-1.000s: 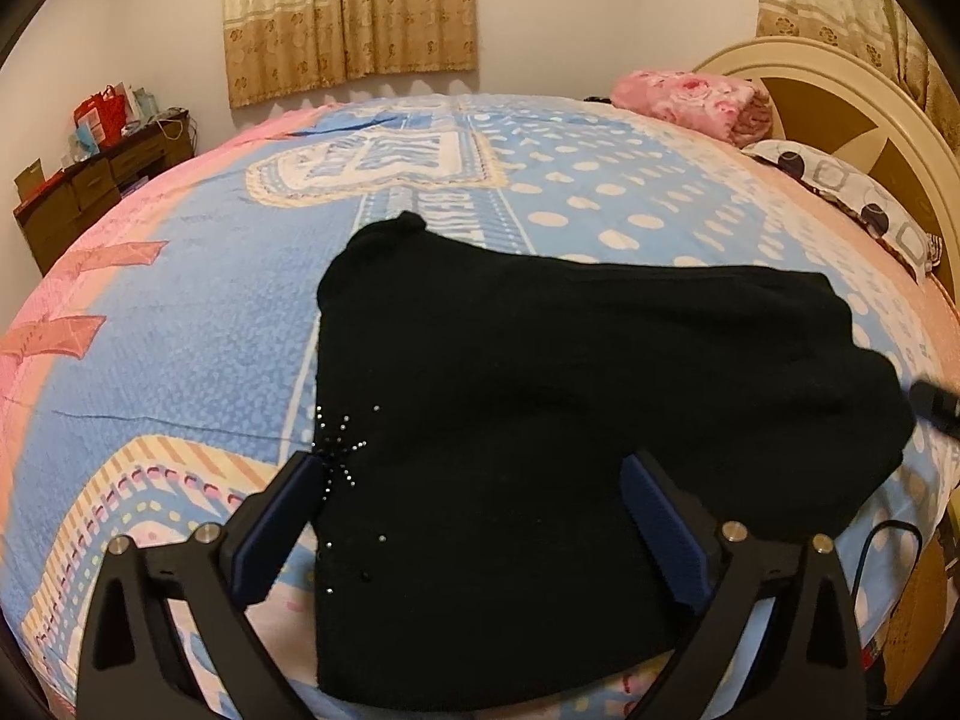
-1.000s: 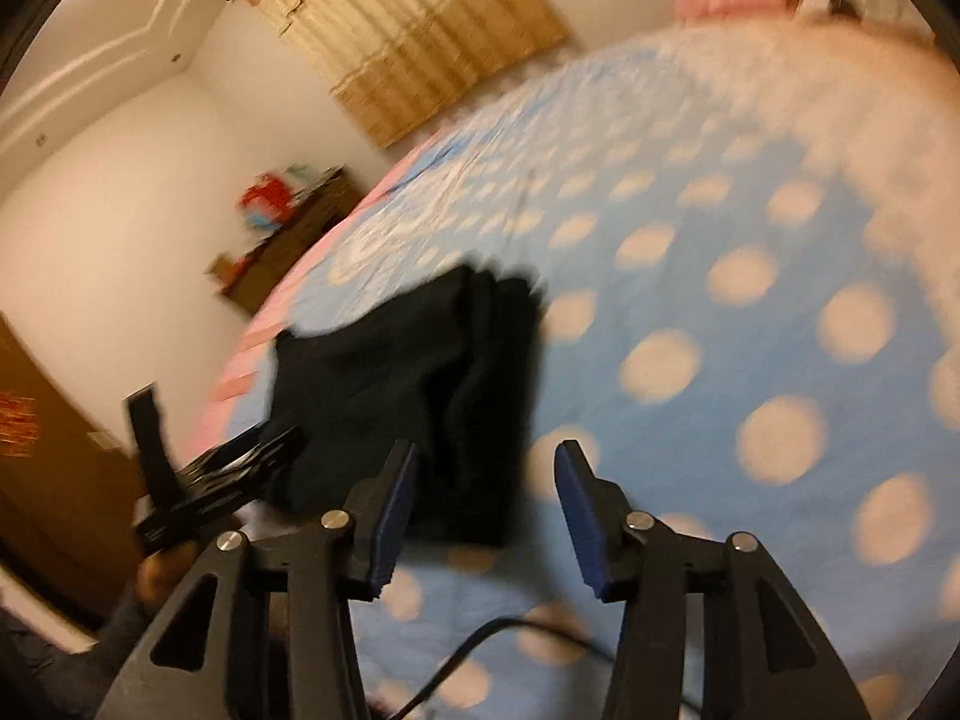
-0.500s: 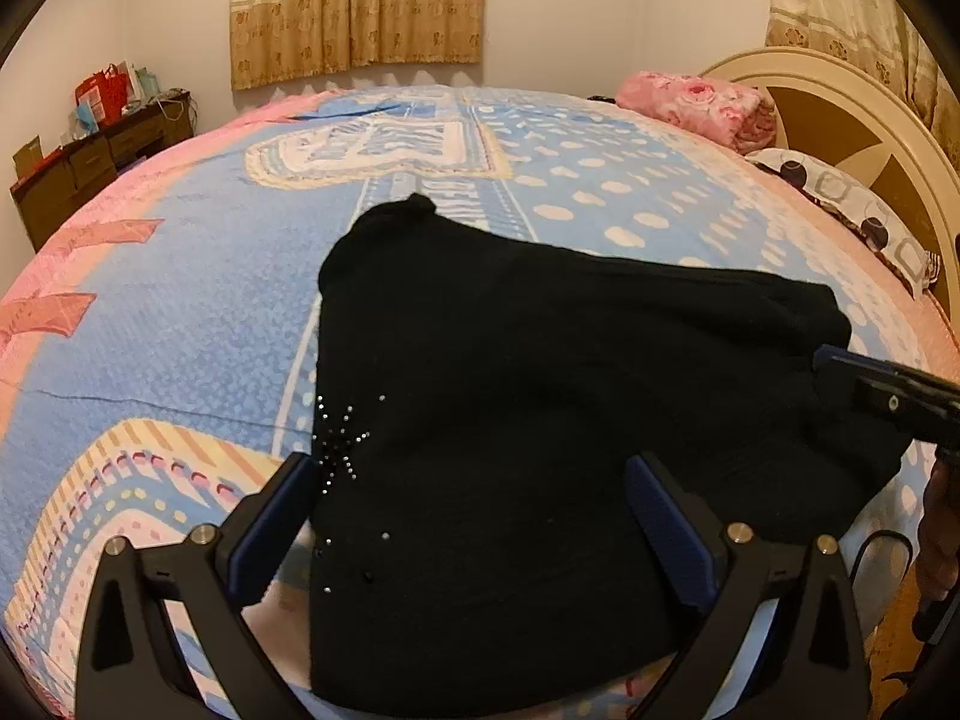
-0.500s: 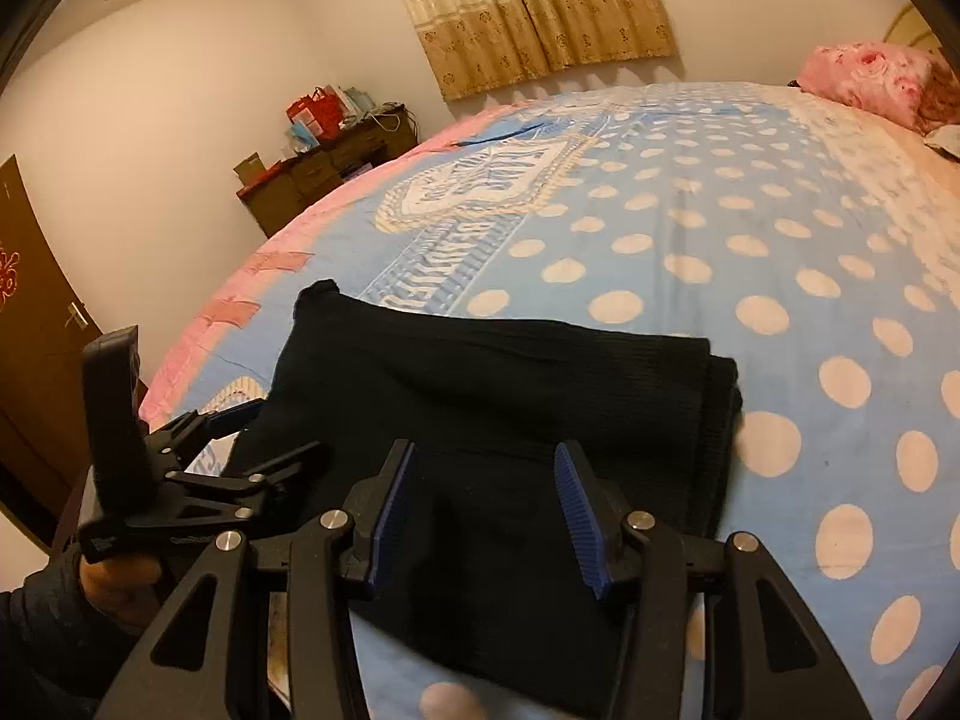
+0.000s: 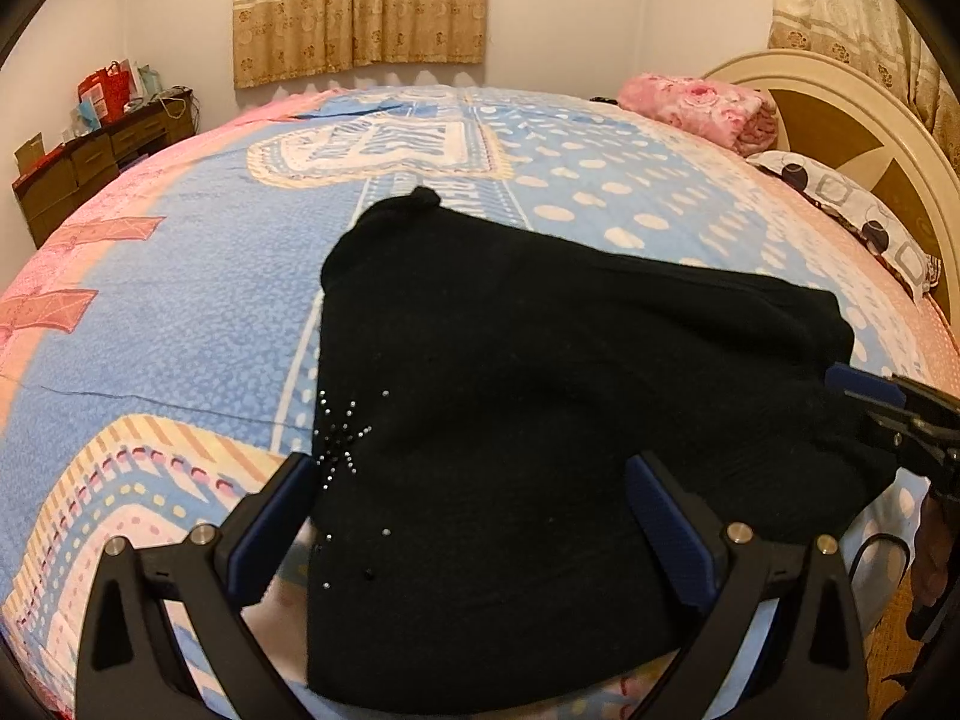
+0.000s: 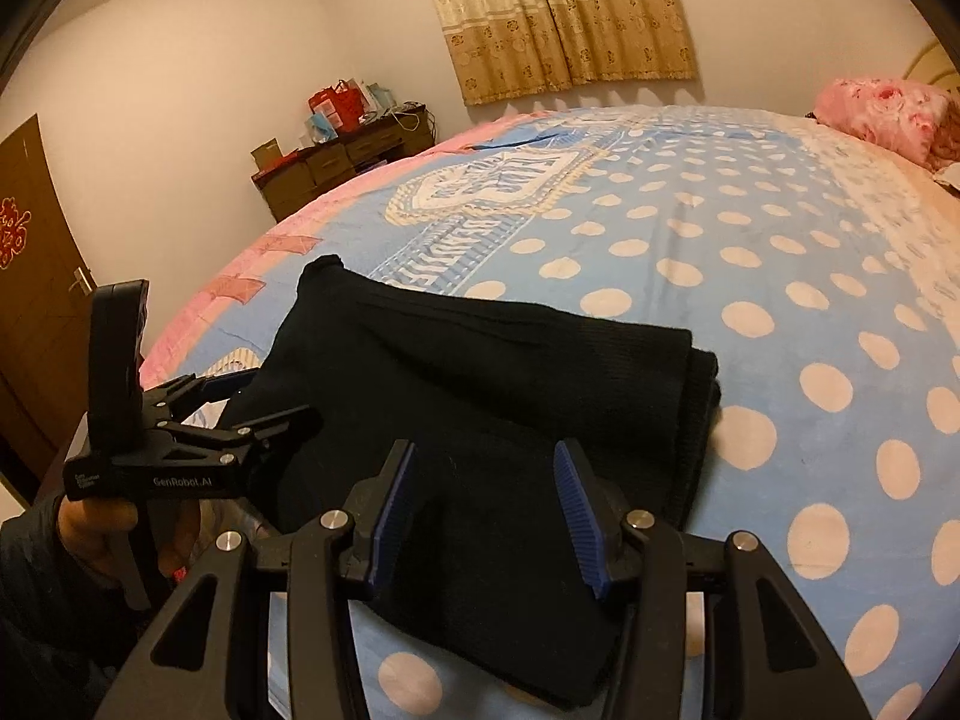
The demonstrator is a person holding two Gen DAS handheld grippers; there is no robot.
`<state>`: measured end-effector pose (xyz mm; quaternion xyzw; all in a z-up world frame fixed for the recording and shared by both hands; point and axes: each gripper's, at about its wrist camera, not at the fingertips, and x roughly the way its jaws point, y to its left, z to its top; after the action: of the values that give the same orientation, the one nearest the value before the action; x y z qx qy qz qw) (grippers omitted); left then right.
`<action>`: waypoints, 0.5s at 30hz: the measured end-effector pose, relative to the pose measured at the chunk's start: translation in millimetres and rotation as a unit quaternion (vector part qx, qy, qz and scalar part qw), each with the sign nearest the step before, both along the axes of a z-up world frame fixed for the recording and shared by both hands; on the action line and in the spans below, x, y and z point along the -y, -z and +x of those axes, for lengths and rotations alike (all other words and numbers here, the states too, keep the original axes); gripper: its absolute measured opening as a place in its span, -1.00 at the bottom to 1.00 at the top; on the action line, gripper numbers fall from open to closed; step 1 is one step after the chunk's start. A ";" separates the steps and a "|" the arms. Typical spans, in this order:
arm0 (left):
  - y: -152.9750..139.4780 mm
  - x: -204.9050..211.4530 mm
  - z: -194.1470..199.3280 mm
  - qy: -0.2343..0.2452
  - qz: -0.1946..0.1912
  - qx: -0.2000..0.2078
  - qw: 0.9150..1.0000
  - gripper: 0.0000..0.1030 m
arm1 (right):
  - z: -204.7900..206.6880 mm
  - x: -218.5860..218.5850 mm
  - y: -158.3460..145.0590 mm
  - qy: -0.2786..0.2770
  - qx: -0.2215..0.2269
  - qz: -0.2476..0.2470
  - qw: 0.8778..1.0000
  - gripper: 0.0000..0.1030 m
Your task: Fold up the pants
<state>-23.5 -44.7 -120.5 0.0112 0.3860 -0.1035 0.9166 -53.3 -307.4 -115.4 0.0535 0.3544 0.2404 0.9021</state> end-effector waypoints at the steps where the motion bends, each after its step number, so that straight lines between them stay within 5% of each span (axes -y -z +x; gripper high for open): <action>1: -1.5 1.7 -1.5 0.000 0.005 0.004 1.000 1.00 | -1.6 2.8 -0.2 0.001 -0.001 0.004 1.000 -0.05; 8: -18.8 28.1 -18.7 0.020 0.003 0.036 0.999 1.00 | -4.3 44.1 -13.7 0.066 0.002 0.043 0.997 -0.04; 14: -13.3 70.6 -26.6 0.064 0.040 0.047 0.996 1.00 | 34.3 71.5 -3.3 0.075 -0.049 0.113 0.990 -0.06; 15: -11.6 74.9 -26.4 0.069 0.044 0.045 0.996 1.00 | 39.2 71.2 -0.1 0.067 -0.058 0.127 0.988 -0.29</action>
<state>-49.9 -119.7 -108.9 0.0827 0.3466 -0.1487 0.9224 -14.1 -378.6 -115.3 0.2047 0.3686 0.2191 0.8799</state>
